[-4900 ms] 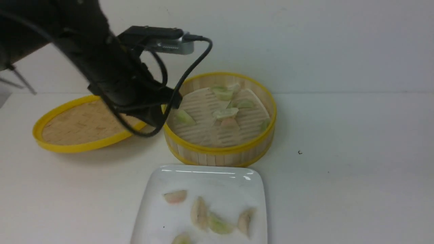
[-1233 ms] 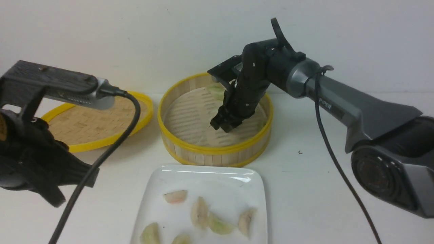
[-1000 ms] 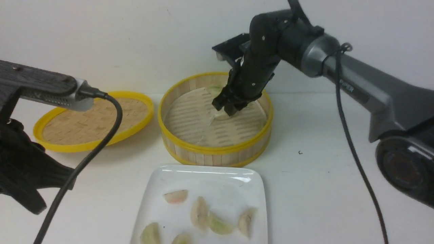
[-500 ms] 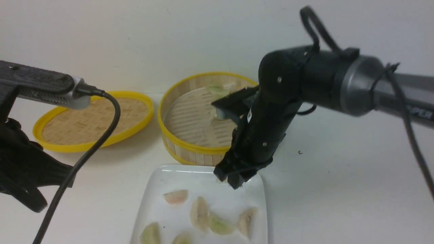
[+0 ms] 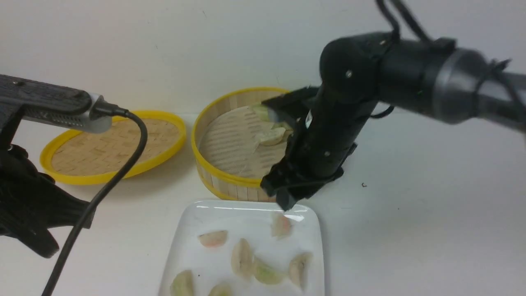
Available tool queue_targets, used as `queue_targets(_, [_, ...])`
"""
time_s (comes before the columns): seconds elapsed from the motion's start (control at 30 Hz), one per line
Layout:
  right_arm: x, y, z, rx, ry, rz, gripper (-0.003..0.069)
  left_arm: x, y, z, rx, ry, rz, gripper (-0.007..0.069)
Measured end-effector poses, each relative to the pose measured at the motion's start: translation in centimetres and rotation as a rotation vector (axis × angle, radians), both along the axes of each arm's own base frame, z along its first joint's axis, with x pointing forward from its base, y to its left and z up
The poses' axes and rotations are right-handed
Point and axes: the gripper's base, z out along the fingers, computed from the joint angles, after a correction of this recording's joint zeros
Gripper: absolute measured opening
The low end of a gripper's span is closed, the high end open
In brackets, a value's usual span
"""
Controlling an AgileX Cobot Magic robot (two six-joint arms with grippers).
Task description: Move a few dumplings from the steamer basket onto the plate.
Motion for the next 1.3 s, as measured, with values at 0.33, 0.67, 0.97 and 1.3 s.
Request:
queue_targets(0.33, [-16.2,-13.8,15.2,0.306,-0.528,-0.165,-0.0011,0.3,-0.9,-0.6,-0.088,-0.025,-0.026,-0.0006])
queue_targets(0.67, [-30.0,-25.2,6.2,0.735,-1.11,-0.275,-0.0013,0.8,-2.1,-1.8,-0.194,-0.087,-0.105,-0.0006])
queue_targets(0.97, [-29.5,-25.7,3.7,0.699,-1.144,-0.326,-0.0013,-0.8,-2.1,-0.3,-0.253,-0.197,-0.16,-0.0006])
queue_targets(1.3, [-29.5,-25.7,3.8,0.692,-1.159,-0.325,-0.0015,-10.0,1.8,2.0,-0.453,-0.613,-0.251,-0.0006])
